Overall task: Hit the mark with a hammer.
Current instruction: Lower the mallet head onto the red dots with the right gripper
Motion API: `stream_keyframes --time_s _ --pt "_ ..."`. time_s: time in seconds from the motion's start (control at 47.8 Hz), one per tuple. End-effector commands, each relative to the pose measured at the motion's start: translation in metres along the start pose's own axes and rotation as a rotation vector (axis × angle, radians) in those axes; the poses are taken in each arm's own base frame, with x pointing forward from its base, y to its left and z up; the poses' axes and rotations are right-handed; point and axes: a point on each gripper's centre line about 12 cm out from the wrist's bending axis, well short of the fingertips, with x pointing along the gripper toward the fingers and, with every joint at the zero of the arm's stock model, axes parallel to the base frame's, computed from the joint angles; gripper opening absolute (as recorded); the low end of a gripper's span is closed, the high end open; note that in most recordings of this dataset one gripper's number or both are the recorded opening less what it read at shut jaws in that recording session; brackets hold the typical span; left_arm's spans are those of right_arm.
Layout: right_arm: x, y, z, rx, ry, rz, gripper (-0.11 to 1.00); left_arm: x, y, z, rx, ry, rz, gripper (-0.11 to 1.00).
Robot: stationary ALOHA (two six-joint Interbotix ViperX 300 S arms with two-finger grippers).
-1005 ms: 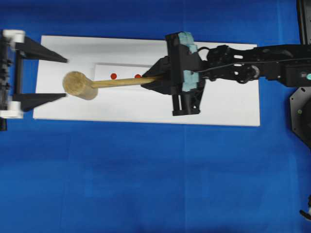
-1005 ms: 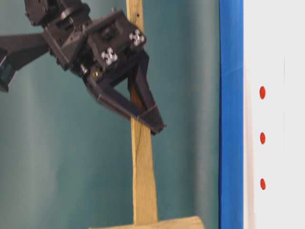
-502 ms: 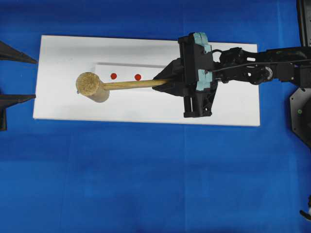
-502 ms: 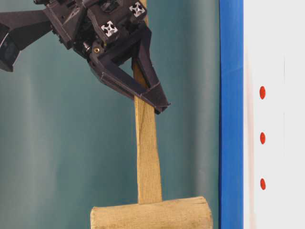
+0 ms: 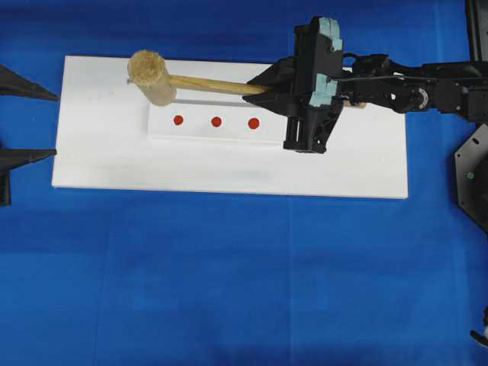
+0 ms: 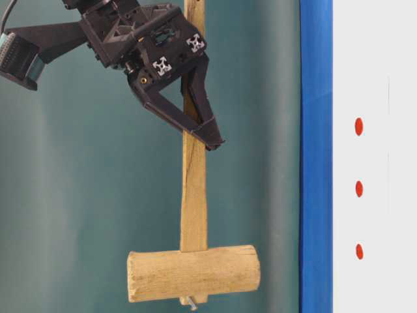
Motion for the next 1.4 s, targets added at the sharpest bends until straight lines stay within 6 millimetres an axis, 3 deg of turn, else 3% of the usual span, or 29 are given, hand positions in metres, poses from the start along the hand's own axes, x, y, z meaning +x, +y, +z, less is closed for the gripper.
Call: stream_keyframes --time_s 0.0,0.251,0.502,0.607,0.9,1.109,1.382 --pt "-0.008 -0.002 0.016 0.003 -0.058 -0.013 0.02 0.002 0.001 0.003 -0.002 -0.003 0.003 0.89" --pt "-0.001 -0.001 0.004 0.010 -0.022 -0.014 0.02 0.002 0.001 0.004 -0.002 -0.006 0.004 0.89" --pt "0.032 0.002 -0.057 0.074 0.179 -0.004 0.02 0.002 0.001 0.003 -0.002 -0.003 0.003 0.89" --pt "0.034 0.002 -0.066 0.088 0.205 -0.004 0.02 0.002 0.001 0.003 -0.002 -0.003 0.003 0.89" --pt "0.020 -0.001 -0.045 0.079 0.121 -0.027 0.02 0.002 0.001 0.003 -0.002 -0.003 0.003 0.89" --pt "-0.016 0.004 -0.013 0.061 -0.004 -0.007 0.02 0.002 0.001 0.003 -0.004 -0.003 0.003 0.89" --pt "-0.052 -0.001 -0.019 0.069 -0.065 -0.036 0.02 0.002 0.001 0.002 -0.004 0.000 0.003 0.89"
